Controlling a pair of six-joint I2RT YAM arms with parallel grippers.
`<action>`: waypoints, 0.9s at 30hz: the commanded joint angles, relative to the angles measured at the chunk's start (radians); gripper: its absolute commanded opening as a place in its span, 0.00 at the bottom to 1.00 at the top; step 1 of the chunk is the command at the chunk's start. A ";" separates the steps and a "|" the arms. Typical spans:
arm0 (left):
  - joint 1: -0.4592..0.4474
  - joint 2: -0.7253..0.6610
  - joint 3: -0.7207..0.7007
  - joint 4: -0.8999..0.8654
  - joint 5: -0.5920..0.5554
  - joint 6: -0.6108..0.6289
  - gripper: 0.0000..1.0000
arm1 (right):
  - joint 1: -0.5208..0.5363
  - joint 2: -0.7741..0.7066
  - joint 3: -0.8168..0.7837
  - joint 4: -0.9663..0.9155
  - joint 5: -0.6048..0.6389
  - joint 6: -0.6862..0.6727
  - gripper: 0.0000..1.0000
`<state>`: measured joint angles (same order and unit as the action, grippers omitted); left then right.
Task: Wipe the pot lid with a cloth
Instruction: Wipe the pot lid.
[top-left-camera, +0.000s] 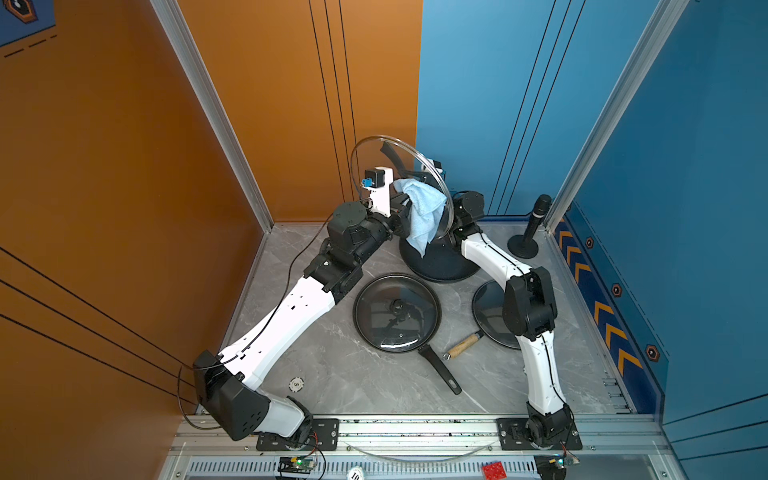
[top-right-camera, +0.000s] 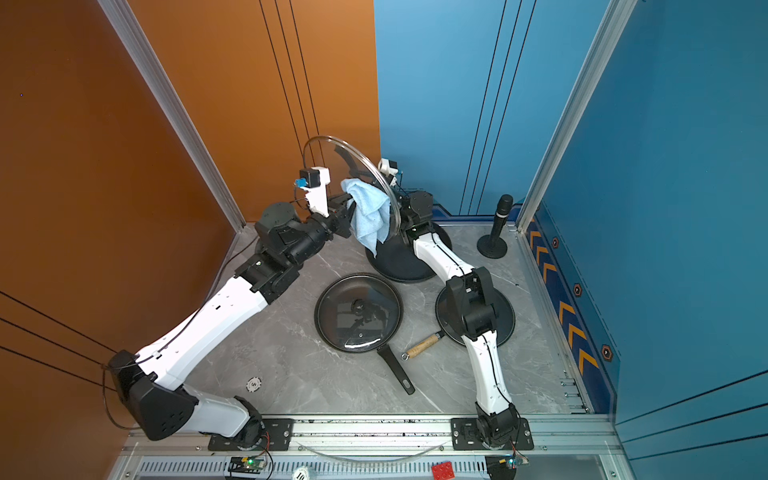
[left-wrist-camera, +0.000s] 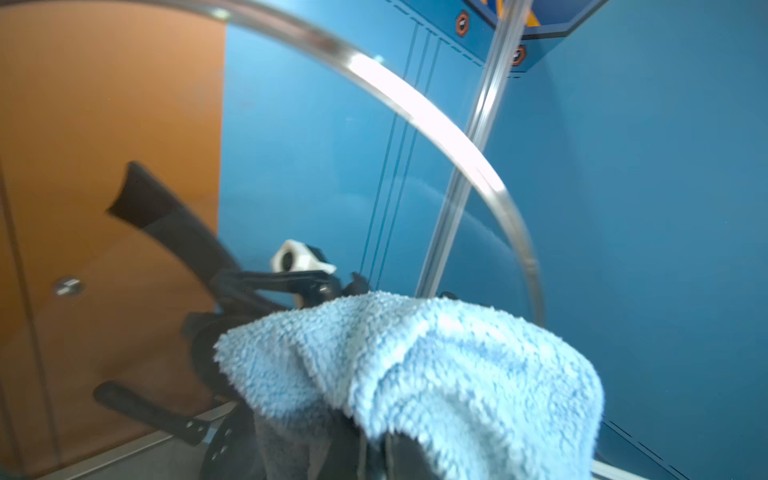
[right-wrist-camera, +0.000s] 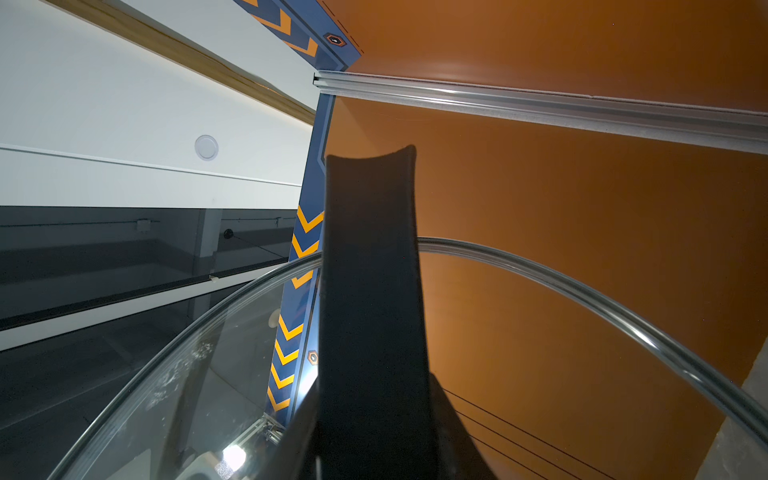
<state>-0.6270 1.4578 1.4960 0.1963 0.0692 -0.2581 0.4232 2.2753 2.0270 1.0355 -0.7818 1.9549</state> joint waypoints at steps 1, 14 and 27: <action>-0.037 0.091 0.021 -0.027 0.129 -0.006 0.00 | 0.013 -0.028 0.105 0.069 0.044 0.041 0.04; 0.061 0.114 -0.176 -0.138 0.017 -0.076 0.00 | -0.009 -0.154 -0.041 0.128 0.036 0.039 0.04; 0.269 0.176 -0.031 -0.208 -0.220 -0.070 0.00 | -0.022 -0.259 -0.183 0.143 0.002 0.025 0.03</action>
<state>-0.3748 1.6310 1.4242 0.0128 -0.0013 -0.3336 0.4015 2.1380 1.8374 1.0325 -0.7811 1.9450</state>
